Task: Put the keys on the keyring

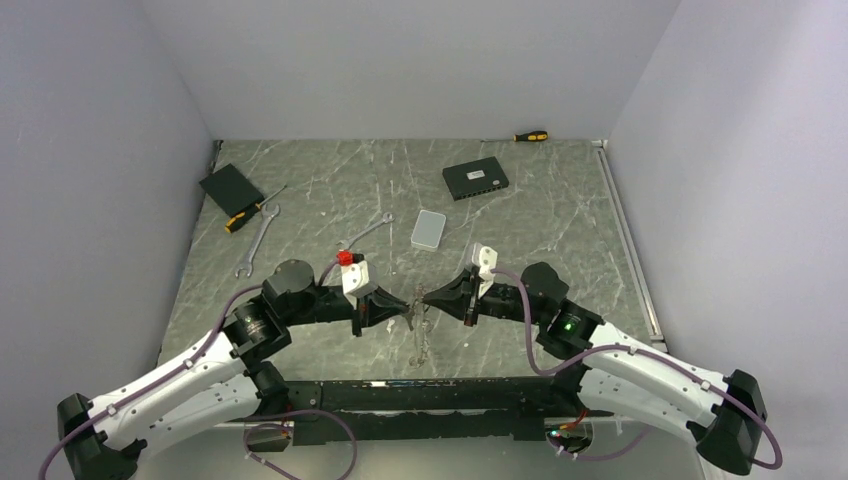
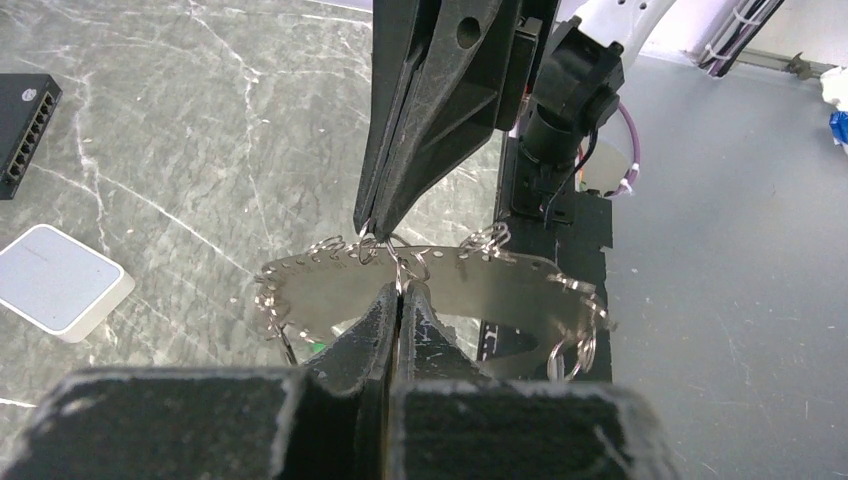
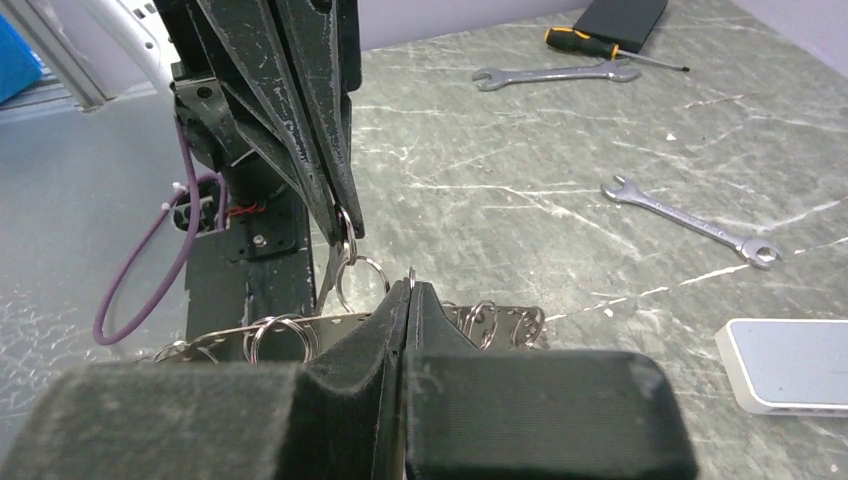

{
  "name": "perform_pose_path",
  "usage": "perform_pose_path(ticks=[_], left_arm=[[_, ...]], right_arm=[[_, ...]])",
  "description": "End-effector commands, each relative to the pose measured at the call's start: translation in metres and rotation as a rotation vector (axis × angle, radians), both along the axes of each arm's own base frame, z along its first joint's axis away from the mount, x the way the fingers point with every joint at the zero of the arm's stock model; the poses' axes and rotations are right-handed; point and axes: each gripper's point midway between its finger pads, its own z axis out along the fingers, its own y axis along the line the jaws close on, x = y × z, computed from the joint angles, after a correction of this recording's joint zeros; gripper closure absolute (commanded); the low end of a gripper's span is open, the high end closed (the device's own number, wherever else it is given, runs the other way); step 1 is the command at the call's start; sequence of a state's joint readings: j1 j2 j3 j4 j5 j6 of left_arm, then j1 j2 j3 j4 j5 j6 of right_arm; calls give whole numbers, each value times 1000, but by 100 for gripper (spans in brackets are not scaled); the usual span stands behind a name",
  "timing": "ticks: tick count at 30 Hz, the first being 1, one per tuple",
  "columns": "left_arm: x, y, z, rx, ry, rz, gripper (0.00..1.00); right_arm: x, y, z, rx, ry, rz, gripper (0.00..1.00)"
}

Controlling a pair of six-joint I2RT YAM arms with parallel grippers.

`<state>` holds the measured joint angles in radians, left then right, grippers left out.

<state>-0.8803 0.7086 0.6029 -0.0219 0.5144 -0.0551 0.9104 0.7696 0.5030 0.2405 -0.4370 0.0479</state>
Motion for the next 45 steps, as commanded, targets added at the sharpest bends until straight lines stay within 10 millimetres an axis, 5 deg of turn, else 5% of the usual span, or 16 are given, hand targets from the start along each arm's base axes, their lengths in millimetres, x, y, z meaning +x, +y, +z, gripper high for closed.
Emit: perform_pose_path(ticks=[1, 15, 26, 33, 45], left_arm=[[1, 2, 26, -33, -58, 1, 100], [-3, 7, 29, 68, -77, -29, 100], [-34, 26, 23, 232, -157, -229, 100], [-43, 33, 18, 241, -216, -284, 100], [-38, 26, 10, 219, -132, -239, 100]], right_arm=[[4, 3, 34, 89, -48, -16, 99], [6, 5, 28, 51, -19, -20, 64], [-13, 12, 42, 21, -38, 114, 48], [-38, 22, 46, -24, -42, 318, 46], [-46, 40, 16, -51, 79, 412, 55]])
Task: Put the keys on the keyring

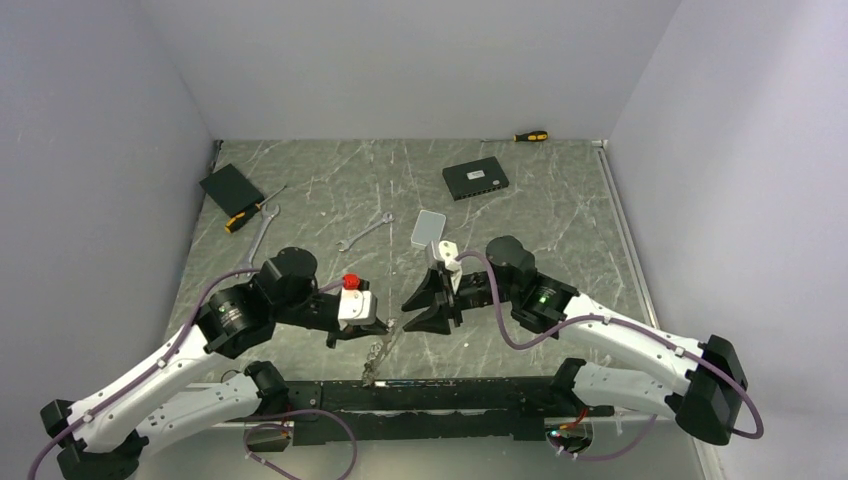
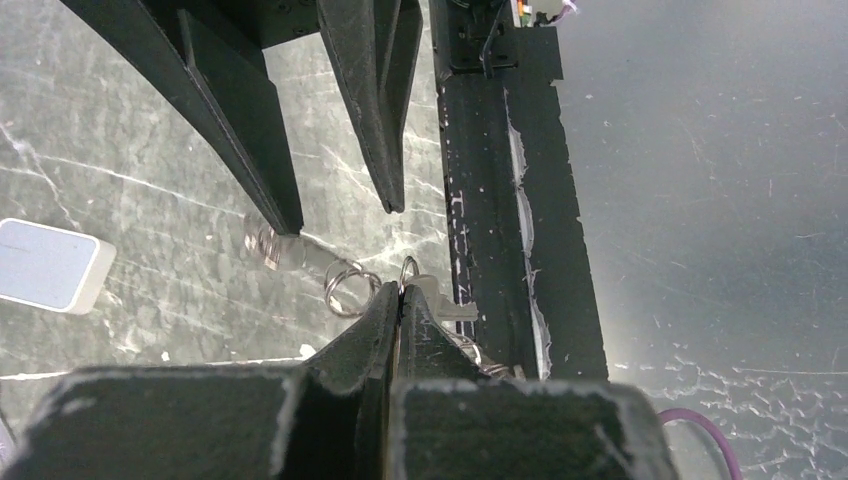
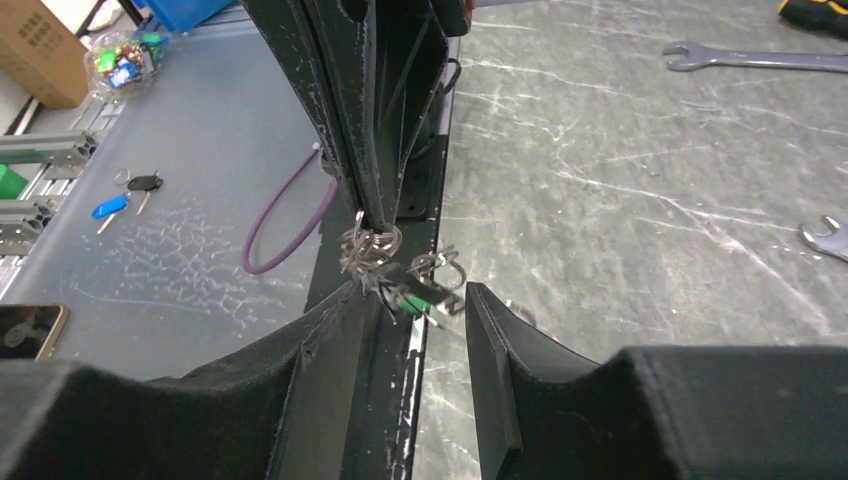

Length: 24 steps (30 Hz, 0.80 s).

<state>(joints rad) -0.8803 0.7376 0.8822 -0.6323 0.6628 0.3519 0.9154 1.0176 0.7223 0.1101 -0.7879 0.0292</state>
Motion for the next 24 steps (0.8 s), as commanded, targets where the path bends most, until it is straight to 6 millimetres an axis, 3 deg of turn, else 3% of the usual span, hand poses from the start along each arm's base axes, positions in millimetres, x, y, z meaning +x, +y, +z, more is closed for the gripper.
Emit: perform_pose_path(ticks=[1, 9, 20, 24], left_arm=[[2, -10, 11, -56, 12, -4, 100], [3, -12, 11, -61, 34, 6, 100], [-12, -8, 12, -101, -3, -91, 100], [-16, -7, 6, -85, 14, -114, 100]], right_arm=[[-10, 7, 11, 60, -16, 55, 56], [-19, 14, 8, 60, -2, 92, 64], [-28, 17, -13, -43, 1, 191, 58], [-28, 20, -9, -51, -11, 216, 58]])
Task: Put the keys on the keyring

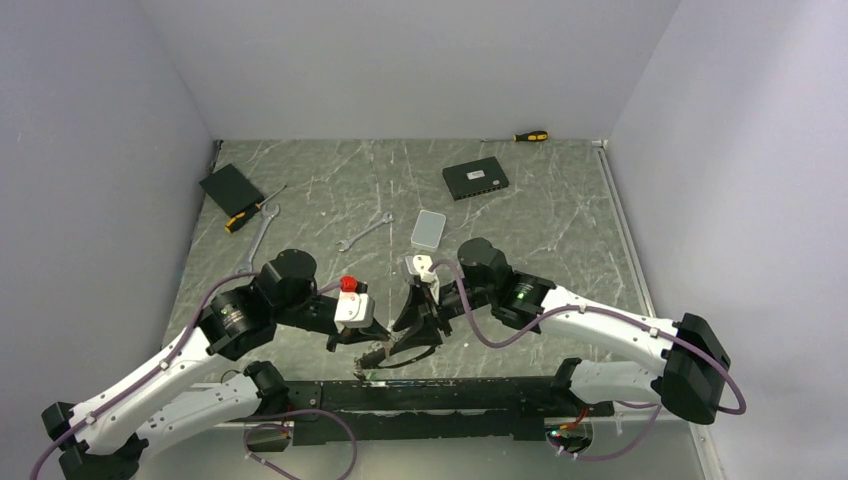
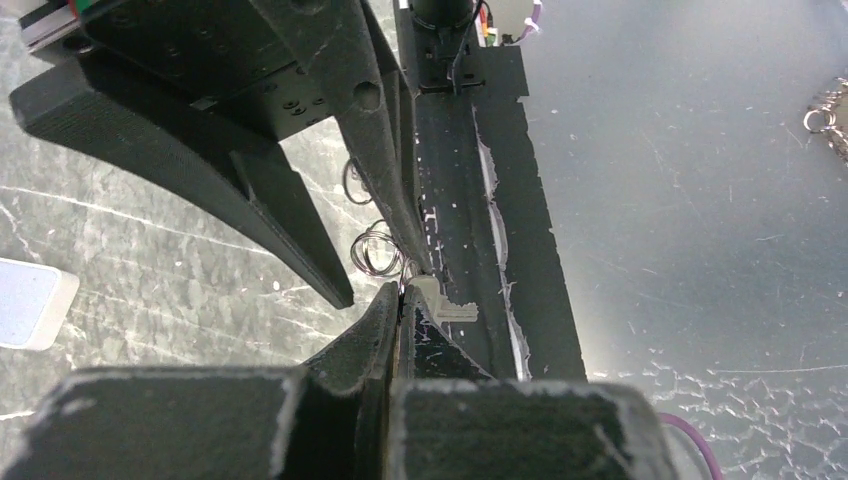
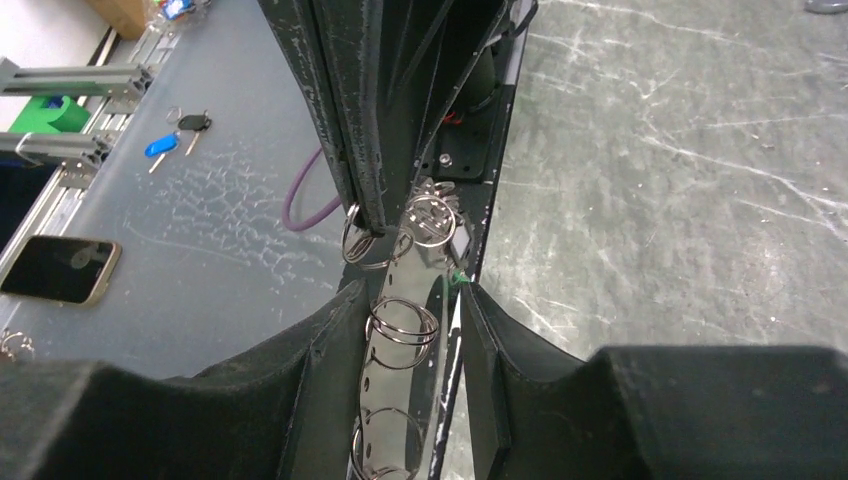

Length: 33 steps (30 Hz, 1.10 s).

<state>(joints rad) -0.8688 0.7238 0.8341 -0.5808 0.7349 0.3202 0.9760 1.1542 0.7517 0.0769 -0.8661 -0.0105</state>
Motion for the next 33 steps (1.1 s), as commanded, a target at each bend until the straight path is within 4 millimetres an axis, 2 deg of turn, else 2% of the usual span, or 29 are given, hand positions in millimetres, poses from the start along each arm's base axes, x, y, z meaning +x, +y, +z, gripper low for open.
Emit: perform_pose_path(ticks=[1, 9, 15, 17, 21, 29, 33], left_arm=[[-8, -4, 9, -48, -27, -76, 100], [-12, -2, 4, -36, -16, -107, 100], [-15, -1, 2, -35, -19, -126, 100], [-16, 0, 1, -35, -16, -128, 100], [-17, -1, 1, -36, -11, -135, 100], [-19, -1, 0, -39, -1, -150, 100], [-16, 0, 1, -39, -16, -126, 100]], right_arm=[[-5, 4, 25, 53, -68, 75, 58], [0, 2, 36, 38, -89, 71, 55], [23, -4, 48, 46, -123, 0, 52], [34, -3, 55, 76, -136, -44, 54], [41, 5, 61, 122, -136, -63, 56], [42, 24, 41, 85, -59, 2, 60], [41, 23, 22, 23, -29, 3, 61]])
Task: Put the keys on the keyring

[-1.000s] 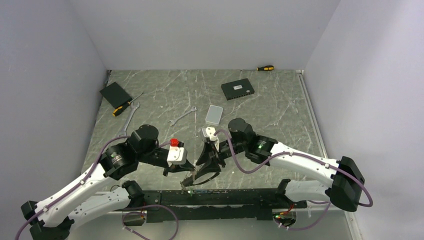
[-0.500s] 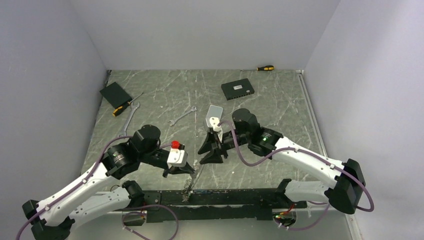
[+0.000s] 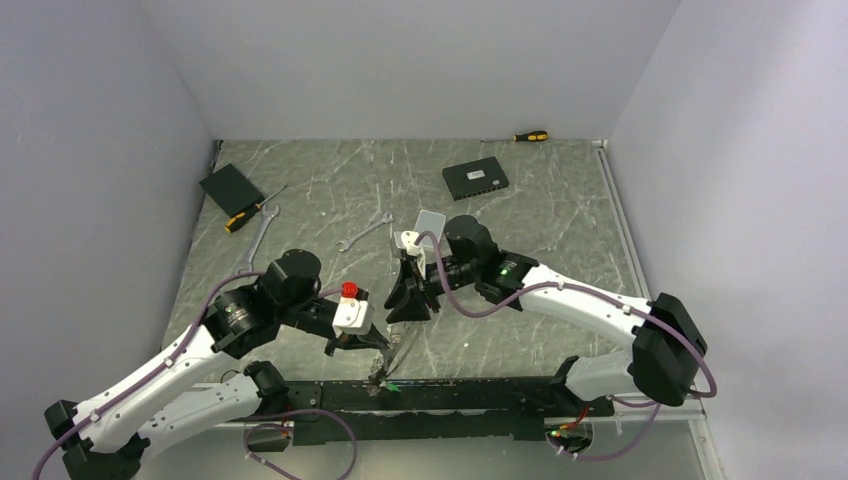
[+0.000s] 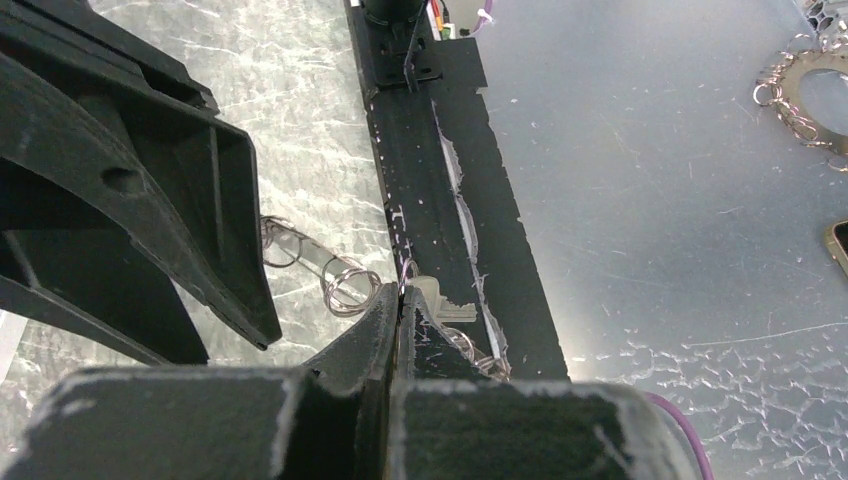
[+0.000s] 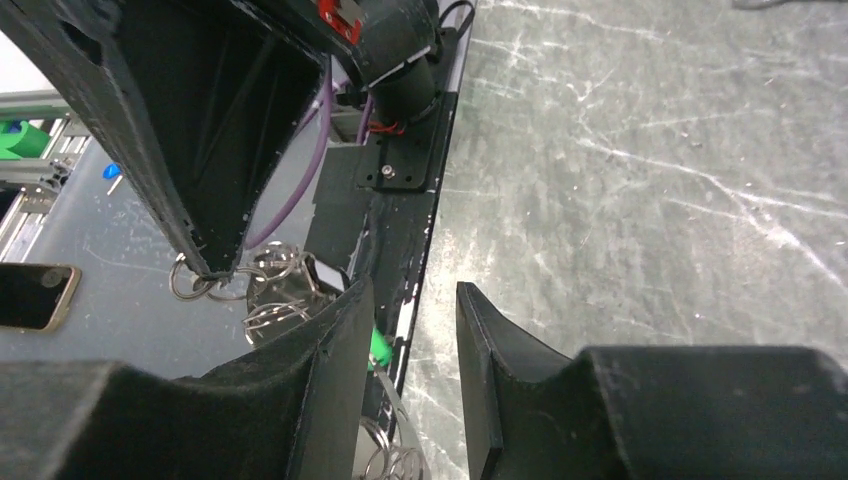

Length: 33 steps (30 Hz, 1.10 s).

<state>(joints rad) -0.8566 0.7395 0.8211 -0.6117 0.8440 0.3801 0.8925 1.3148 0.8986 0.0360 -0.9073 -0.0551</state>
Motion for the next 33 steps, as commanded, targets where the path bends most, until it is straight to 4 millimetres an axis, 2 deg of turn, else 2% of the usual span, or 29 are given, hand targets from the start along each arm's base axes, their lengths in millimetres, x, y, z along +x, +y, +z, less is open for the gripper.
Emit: perform_pose_path(ticks=[1, 6, 12, 15, 20, 23, 27, 33], left_arm=[[0, -1, 9, -45, -43, -13, 100], [13, 2, 11, -47, -88, 61, 100], [16, 4, 16, -77, -112, 78, 100], [13, 3, 17, -86, -95, 53, 100], [4, -1, 12, -73, -28, -16, 100], [3, -3, 8, -54, 4, -33, 100], [4, -2, 8, -56, 1, -28, 100], [3, 1, 12, -78, -30, -14, 100]], right_arm=[[-6, 3, 18, 36, -24, 37, 61], [-18, -10, 18, 12, -6, 16, 61], [-35, -21, 22, 27, 16, 28, 60], [-23, -16, 25, 50, -40, -28, 60], [17, 3, 48, 157, -221, -152, 60], [20, 19, 53, 170, -225, -95, 61], [8, 30, 45, 140, -154, 32, 64], [-15, 18, 17, 69, -50, 117, 66]])
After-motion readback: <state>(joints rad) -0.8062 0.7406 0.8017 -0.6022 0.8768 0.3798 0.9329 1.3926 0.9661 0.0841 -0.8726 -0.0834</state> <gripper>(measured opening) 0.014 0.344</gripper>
